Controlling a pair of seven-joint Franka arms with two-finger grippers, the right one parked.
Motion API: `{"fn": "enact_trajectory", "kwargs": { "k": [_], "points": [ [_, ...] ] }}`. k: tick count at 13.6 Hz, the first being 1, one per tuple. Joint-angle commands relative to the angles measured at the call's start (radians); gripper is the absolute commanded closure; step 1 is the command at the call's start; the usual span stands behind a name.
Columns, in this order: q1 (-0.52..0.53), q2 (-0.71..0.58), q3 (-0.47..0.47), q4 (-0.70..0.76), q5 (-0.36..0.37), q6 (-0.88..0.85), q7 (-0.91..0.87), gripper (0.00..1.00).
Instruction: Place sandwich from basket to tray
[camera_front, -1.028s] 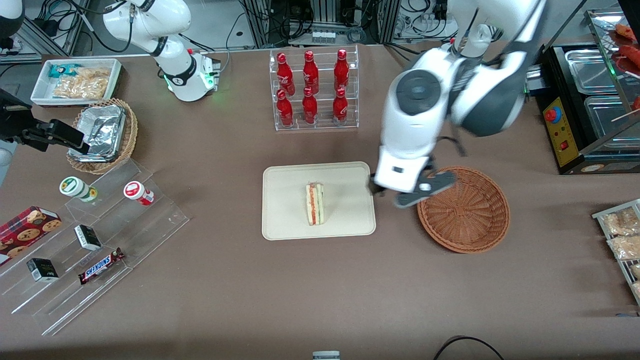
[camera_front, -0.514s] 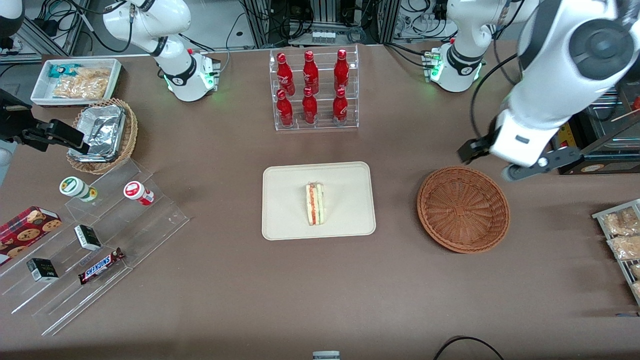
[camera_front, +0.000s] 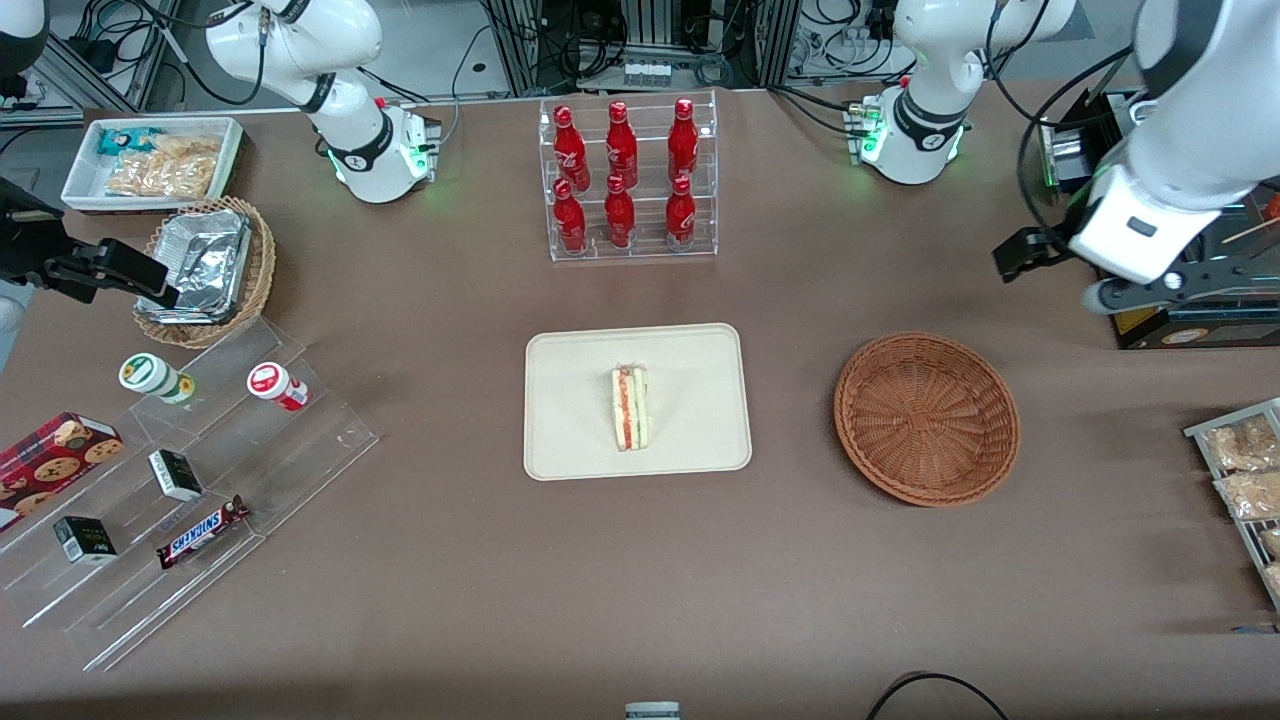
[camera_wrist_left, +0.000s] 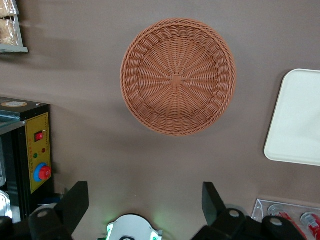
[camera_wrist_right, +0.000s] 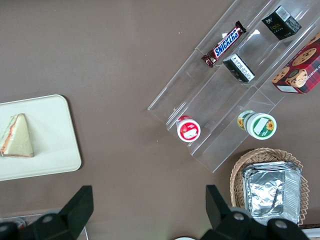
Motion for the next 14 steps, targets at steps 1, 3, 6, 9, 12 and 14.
{"fn": "enact_trajectory", "kwargs": {
  "k": [1, 3, 6, 9, 12, 14],
  "points": [
    [0.033, -0.029, -0.001, -0.007, -0.033, -0.024, 0.075, 0.0],
    [0.011, -0.025, 0.047, 0.008, -0.033, -0.024, 0.125, 0.0],
    [-0.018, 0.004, 0.054, 0.047, -0.024, -0.021, 0.118, 0.0],
    [-0.105, 0.052, 0.171, 0.128, -0.027, -0.034, 0.128, 0.0],
    [-0.098, 0.054, 0.17, 0.128, -0.025, -0.034, 0.131, 0.0],
    [-0.087, 0.052, 0.171, 0.13, -0.024, -0.032, 0.131, 0.0]
  ]
}}
